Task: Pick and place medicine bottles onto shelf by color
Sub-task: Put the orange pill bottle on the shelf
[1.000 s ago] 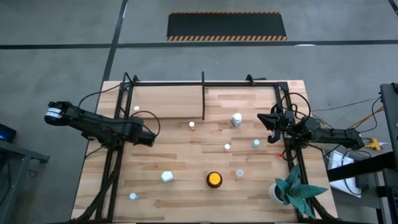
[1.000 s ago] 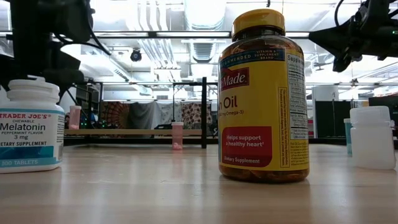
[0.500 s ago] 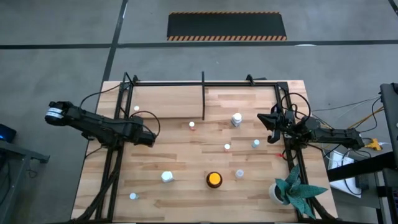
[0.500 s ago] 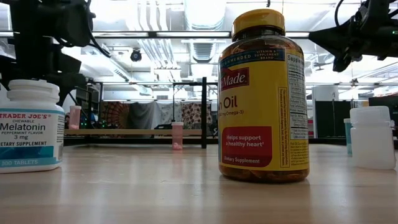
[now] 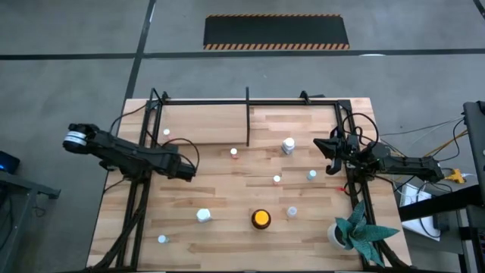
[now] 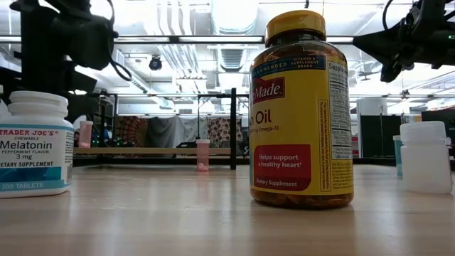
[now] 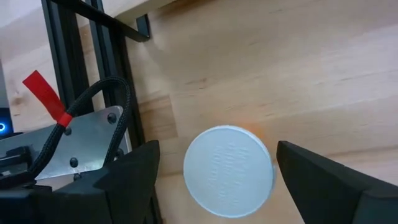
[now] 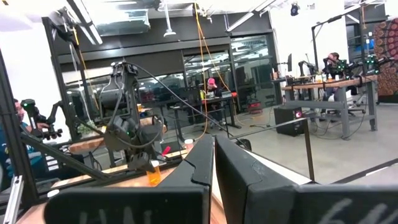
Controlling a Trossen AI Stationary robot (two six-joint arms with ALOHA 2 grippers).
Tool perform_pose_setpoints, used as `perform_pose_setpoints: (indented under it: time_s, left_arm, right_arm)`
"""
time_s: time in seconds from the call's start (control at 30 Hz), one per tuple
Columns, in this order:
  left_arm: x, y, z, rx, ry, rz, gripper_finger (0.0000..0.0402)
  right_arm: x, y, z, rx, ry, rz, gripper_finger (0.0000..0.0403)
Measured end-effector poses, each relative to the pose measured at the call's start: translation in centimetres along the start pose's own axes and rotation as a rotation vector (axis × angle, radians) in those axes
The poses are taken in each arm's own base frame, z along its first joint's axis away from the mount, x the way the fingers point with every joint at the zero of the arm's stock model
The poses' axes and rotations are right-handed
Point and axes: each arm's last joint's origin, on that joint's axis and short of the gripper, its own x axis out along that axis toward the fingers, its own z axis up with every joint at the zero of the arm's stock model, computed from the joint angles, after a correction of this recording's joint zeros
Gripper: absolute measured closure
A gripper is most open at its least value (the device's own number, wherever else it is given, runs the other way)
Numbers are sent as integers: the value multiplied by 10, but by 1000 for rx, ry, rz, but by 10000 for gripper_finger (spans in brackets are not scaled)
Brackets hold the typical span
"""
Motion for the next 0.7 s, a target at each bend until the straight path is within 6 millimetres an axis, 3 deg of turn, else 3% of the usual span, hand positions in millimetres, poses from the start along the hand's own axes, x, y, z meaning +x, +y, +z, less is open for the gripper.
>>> perform_pose_setpoints:
  time_s: [0.23,0.7]
  left_arm:
    - [2,-3,0,1,4,3,105]
    - [1,-4,-1,2,18,-17,201]
  right_arm:
    - [0,0,0,0,2,0,394]
    - [0,0,0,0,2,0,394]
